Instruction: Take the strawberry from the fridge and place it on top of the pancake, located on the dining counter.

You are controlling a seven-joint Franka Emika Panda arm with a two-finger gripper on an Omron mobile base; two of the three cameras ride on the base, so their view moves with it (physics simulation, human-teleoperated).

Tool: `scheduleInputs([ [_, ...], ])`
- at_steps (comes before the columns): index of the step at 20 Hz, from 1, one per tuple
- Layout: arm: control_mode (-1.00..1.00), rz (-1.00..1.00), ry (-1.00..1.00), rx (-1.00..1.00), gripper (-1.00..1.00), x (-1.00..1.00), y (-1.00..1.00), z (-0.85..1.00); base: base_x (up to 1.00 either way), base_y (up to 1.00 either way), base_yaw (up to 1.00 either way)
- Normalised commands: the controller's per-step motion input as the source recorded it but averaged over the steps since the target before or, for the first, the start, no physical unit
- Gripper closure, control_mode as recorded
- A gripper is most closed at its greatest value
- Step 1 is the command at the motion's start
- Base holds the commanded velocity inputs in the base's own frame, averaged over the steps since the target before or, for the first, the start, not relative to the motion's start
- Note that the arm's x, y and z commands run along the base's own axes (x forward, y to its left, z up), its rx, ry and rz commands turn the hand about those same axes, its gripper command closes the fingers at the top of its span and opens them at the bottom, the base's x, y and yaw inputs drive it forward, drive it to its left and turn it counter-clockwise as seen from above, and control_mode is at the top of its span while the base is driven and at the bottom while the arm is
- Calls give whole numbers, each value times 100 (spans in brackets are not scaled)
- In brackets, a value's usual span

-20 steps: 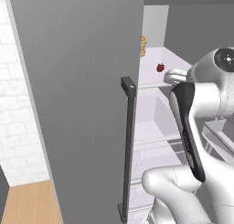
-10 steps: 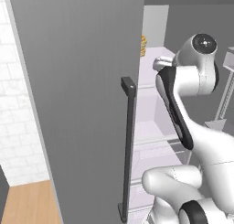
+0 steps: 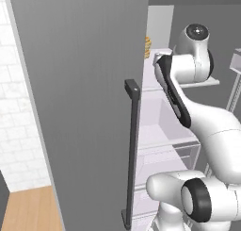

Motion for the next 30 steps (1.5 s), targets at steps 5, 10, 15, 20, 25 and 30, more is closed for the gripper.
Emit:
scheduleInputs([
  [5,-100,2,-4,0,-100,9,-3,-7,0,0,0],
  [10,-100,2,-3,0,-100,33,0,-3,0,0,0],
  [15,-100,0,0,0,-100,34,0,-2,0,0,0],
  [20,-100,0,1,0,-100,30,-9,-20,0,0,0],
  [25,-100,0,1,0,-100,32,-1,-15,0,0,0],
  [30,-100,1,0,0,-100,28,0,-11,0,0,0],
])
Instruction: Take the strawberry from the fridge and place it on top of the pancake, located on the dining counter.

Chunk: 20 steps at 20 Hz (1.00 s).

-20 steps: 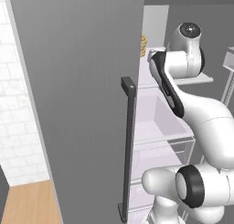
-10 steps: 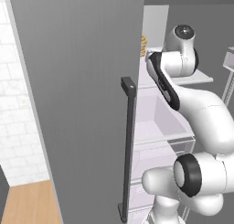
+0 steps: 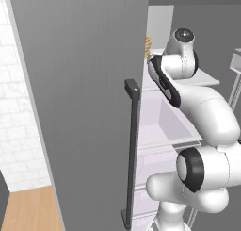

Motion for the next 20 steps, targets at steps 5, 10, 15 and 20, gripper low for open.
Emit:
scheduleInputs([
  [5,-100,1,0,0,-100,17,-1,-11,0,0,0],
  [10,-100,0,1,0,-100,12,-4,-8,0,0,0],
  [15,-100,0,2,0,-100,18,0,-10,0,0,0],
  [20,-100,0,3,0,-100,27,0,-9,0,0,0],
])
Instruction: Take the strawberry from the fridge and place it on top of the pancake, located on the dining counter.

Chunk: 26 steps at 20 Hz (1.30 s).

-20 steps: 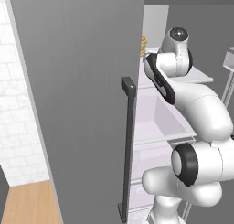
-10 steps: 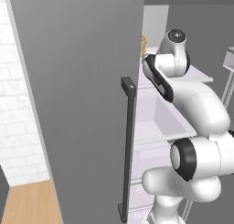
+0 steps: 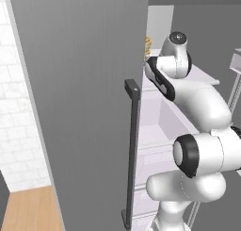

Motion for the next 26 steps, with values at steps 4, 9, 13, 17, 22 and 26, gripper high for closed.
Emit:
scheduleInputs([
  [4,-100,0,2,0,-100,24,0,-11,0,0,0],
  [9,-100,0,3,0,100,-10,-1,-24,0,0,0],
  [13,-100,1,-3,0,100,-43,-18,-7,0,0,0],
  [17,-100,1,-14,0,100,-73,-13,4,0,0,0],
  [22,-100,0,-8,0,100,-89,13,26,0,0,0],
  [26,-100,0,-2,-1,100,-83,26,36,0,0,0],
])
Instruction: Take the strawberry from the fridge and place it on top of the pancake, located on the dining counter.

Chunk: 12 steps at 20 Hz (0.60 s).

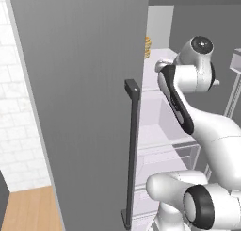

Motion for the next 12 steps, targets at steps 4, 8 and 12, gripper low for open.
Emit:
scheduleInputs([
  [4,-100,0,-4,-1,100,-84,15,36,0,0,0],
  [8,-100,2,-3,0,100,-93,0,5,0,0,0],
  [12,-100,1,-3,0,100,-83,5,-1,0,0,0],
])
